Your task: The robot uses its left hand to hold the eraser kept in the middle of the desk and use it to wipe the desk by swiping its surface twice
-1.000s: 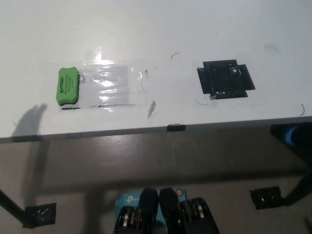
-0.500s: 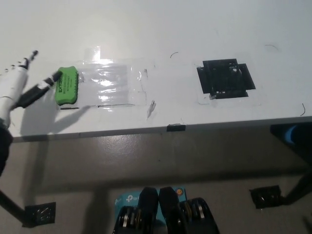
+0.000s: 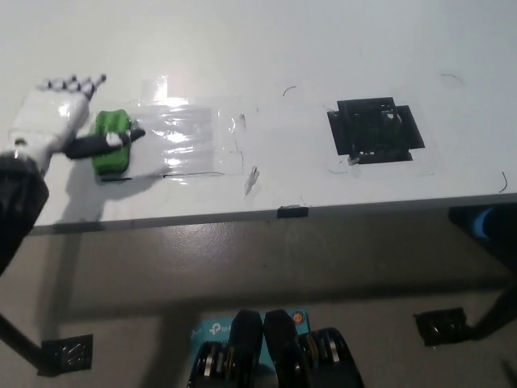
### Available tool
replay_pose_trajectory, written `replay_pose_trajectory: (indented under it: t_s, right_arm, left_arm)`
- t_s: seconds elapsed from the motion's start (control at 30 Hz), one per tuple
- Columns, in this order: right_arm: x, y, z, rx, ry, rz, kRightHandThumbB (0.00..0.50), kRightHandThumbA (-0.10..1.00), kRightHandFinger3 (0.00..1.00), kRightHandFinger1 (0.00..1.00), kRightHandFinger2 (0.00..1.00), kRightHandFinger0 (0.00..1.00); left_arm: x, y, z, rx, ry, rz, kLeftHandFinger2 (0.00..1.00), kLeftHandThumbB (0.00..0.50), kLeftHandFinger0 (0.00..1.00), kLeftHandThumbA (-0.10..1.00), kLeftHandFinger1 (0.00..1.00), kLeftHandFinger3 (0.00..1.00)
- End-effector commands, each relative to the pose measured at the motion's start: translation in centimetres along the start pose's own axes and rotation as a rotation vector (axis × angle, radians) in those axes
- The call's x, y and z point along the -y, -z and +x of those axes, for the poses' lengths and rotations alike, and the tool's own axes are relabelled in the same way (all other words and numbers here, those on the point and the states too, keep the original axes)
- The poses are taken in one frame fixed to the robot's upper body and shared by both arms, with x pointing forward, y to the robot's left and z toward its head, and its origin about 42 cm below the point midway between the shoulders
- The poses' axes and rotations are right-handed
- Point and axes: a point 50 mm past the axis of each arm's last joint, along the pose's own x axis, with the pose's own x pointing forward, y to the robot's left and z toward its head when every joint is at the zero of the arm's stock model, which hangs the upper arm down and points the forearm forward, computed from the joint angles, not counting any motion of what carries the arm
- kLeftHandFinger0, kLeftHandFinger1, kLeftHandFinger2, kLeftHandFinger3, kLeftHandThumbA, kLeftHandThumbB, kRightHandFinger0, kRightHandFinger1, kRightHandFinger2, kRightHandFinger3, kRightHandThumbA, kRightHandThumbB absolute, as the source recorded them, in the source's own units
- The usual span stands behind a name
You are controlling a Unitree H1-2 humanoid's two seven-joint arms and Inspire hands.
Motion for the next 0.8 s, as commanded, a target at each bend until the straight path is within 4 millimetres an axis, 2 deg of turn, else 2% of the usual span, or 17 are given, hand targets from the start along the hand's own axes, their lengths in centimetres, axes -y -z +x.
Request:
replay_pose_trajectory:
  t_s: [0.0,0.07,0.13,0.23,0.3,0.37,0.4,0.47,0.5,0.6,0.73,0.77]
  right_arm:
    - [0.5,-1.8,0.6,0.065,-0.007,0.015,0.18,1.0,1.0,1.0,1.0,1.0]
    - [0.6,-1.8,0.7,0.075,-0.01,0.003,0.164,1.0,1.0,1.0,1.0,1.0]
    - [0.5,-1.9,0.5,0.07,-0.008,0.016,0.161,1.0,1.0,1.0,1.0,1.0]
    - [0.4,-1.9,0.4,0.067,0.003,0.012,0.17,1.0,1.0,1.0,1.0,1.0]
    - [0.1,-2.0,0.4,0.069,0.004,0.011,0.175,1.0,1.0,1.0,1.0,1.0]
    - [0.0,-2.1,0.4,0.068,0.004,0.019,0.176,1.0,1.0,1.0,1.0,1.0]
    - [0.1,-2.0,0.4,0.068,-0.003,0.005,0.152,1.0,1.0,1.0,1.0,1.0]
    - [0.0,-2.1,0.5,0.072,-0.005,0.002,0.148,1.0,1.0,1.0,1.0,1.0]
    - [0.0,-2.1,0.5,0.072,-0.008,0.003,0.166,1.0,1.0,1.0,1.0,1.0]
    - [-0.2,-2.2,0.6,0.066,-0.003,0.008,0.237,1.0,1.0,1.0,1.0,1.0]
    - [-0.2,-2.1,0.5,0.071,-0.01,-0.009,0.199,1.0,1.0,1.0,1.0,1.0]
    - [-0.3,-2.2,0.5,0.077,-0.016,-0.002,0.186,1.0,1.0,1.0,1.0,1.0]
  left_arm:
    - [-5.7,1.4,1.4,0.018,-0.131,0.209,1.0,0.369,1.0,1.0,1.0,1.0]
    - [-5.3,1.2,1.5,0.02,-0.127,0.212,1.0,0.379,1.0,1.0,1.0,1.0]
    - [-4.1,0.6,1.8,0.004,-0.119,0.147,1.0,0.391,1.0,1.0,1.0,1.0]
    - [-3.4,0.3,2.1,-0.007,-0.119,0.1,1.0,0.381,1.0,1.0,1.0,1.0]
    - [-1.4,-0.2,2.4,-0.045,-0.078,0.029,1.0,0.389,1.0,1.0,1.0,1.0]
    - [-0.6,-0.4,2.5,-0.053,-0.064,-0.003,1.0,0.38,1.0,1.0,1.0,1.0]
    - [0.8,-1.1,2.5,-0.048,-0.045,-0.021,1.0,0.342,1.0,1.0,1.0,1.0]
    - [1.5,-1.5,2.4,-0.045,-0.03,-0.04,1.0,0.317,1.0,1.0,1.0,1.0]
    - [1.9,-1.8,2.3,-0.041,-0.025,-0.06,1.0,0.302,1.0,1.0,1.0,1.0]
    - [2.8,-2.6,2.5,-0.034,-0.017,-0.109,1.0,0.301,1.0,1.0,1.0,1.0]
    - [4.0,-3.2,2.4,-0.022,-0.026,-0.141,1.0,0.319,1.0,1.0,1.0,1.0]
    - [4.2,-3.3,2.4,-0.022,-0.028,-0.141,1.0,0.342,1.0,1.0,1.0,1.0]
